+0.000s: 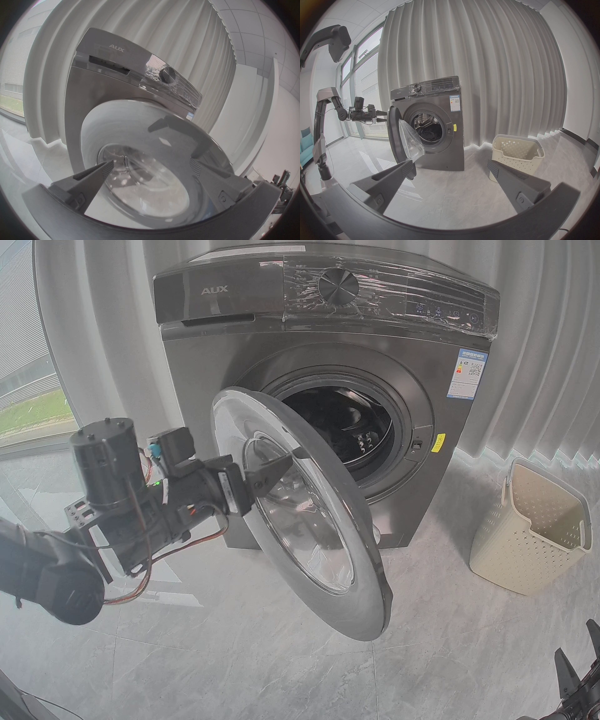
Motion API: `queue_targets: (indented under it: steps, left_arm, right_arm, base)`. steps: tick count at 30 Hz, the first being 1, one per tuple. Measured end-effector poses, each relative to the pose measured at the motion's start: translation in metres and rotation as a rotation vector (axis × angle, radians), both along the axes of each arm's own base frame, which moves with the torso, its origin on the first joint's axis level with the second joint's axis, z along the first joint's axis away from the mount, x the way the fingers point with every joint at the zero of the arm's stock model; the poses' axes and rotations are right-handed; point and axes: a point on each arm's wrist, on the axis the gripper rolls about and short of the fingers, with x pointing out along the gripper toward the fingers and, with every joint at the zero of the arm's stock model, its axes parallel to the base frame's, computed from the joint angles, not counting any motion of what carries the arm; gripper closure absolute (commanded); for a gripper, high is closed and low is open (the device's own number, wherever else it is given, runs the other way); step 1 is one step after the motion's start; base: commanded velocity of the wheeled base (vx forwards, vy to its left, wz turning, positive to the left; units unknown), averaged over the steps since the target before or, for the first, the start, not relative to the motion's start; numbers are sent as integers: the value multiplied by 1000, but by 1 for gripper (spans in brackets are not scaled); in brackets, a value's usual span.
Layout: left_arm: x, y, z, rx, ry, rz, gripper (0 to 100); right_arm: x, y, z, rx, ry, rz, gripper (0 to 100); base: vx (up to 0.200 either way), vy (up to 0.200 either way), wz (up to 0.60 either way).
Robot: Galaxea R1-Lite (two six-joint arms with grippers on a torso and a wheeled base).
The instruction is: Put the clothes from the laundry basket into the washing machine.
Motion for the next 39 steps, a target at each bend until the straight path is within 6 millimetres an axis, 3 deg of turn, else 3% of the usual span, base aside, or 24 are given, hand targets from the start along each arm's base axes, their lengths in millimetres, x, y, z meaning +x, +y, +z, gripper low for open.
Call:
queue_targets:
  steps: [9,13,16,21,31,39]
  left_arm:
    - [47,-28,9,-93,-69,92,0]
    - [52,-31,1,-87,-52,99,0]
    - [42,-26,-5,-69,-26,97,0]
    - [5,-2,-6,-29,1,97,0]
    - [-93,74,5,59,-46,154,0]
    - [-168,126,-15,148,-55,248,0]
  right_arm:
    - [0,0,0,0,0,1,0]
    - [0,0,0,0,0,1,0]
    - [0,0,0,1,0,1,0]
    - [0,0,0,1,0,0,0]
    - [0,0,0,3,-1,0,0]
    - [0,0,0,2,-2,-2,0]
  base:
    - [0,0,0]
    - [0,0,0]
    - [0,0,0]
    - [0,0,0]
    - [0,0,0]
    - [0,0,0]
